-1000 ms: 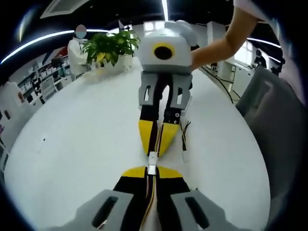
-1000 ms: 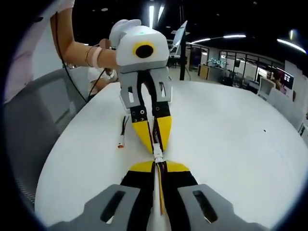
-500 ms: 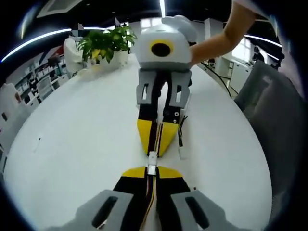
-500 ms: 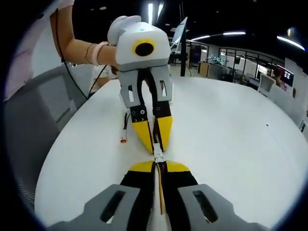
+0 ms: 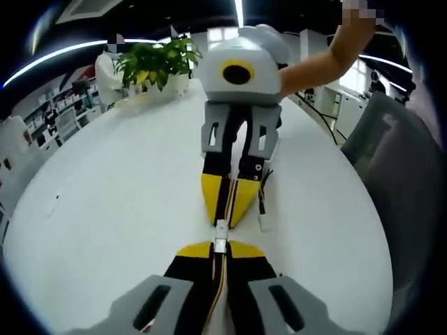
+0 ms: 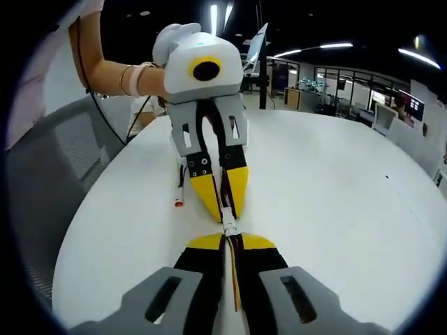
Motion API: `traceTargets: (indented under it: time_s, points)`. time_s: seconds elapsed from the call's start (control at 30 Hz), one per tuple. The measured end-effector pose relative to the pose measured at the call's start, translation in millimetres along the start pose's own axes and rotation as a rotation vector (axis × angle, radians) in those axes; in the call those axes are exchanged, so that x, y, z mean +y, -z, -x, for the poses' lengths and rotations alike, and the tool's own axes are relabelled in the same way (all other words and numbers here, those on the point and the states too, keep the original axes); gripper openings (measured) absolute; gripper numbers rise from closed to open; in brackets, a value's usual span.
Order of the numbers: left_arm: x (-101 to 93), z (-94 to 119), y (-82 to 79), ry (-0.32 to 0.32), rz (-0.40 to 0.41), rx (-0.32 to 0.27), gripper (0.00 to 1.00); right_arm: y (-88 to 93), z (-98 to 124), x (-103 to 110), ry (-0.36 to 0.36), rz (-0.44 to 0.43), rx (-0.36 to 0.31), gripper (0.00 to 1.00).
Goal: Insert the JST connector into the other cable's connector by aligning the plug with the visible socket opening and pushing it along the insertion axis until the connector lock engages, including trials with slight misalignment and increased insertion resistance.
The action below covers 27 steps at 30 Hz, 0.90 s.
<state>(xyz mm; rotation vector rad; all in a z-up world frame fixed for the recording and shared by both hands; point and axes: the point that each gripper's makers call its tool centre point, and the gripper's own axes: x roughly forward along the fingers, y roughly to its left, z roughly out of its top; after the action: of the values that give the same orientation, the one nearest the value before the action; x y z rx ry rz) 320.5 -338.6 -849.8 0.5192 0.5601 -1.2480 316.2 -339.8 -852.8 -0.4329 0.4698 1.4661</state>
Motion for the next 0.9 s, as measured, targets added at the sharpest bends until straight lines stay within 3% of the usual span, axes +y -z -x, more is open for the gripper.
traceTargets:
  time_s: [0.3, 0.7, 0.9]
  points:
    - [-0.1, 0, 0.0, -0.013, 0.015, -0.005, 0.0, -0.5, 0, 0, 0.011, -0.009, -0.006, 0.06]
    - [1.0, 3, -0.2, -0.04, -0.008, 0.012, 0.05, -1.4, 2, -6, 0.044, -0.012, 0.001, 0.17]
    - [1.5, 18, -16.0, -0.074, -0.007, -0.041, 0.05, -6.2, 14, -6, 0.072, -0.008, -0.007, 0.24]
